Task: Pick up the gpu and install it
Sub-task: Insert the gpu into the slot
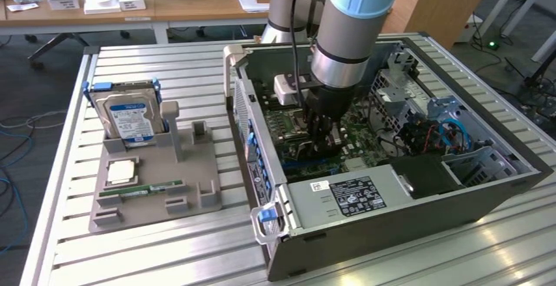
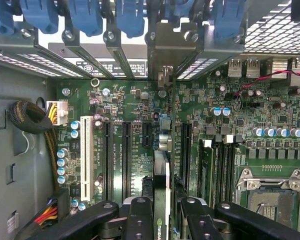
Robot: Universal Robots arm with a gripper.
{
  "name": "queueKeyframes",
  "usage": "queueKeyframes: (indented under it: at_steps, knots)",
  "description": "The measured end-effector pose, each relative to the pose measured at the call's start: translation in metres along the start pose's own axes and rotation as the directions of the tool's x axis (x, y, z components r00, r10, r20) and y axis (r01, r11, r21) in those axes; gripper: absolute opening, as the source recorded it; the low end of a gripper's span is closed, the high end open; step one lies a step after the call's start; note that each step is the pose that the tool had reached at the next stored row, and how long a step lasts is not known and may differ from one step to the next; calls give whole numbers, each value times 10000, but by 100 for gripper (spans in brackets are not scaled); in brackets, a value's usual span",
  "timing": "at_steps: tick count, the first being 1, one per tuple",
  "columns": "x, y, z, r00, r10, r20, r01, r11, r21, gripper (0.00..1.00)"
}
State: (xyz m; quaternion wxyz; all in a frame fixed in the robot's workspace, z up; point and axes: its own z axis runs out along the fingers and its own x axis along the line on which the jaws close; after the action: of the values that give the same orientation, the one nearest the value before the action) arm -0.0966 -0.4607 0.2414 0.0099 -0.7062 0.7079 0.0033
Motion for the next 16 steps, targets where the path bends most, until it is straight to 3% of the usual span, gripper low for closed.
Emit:
queueKeyframes:
  at_steps: [16]
  knots:
    - [-6, 8, 3, 10000, 2, 0, -2, 10000, 0, 26]
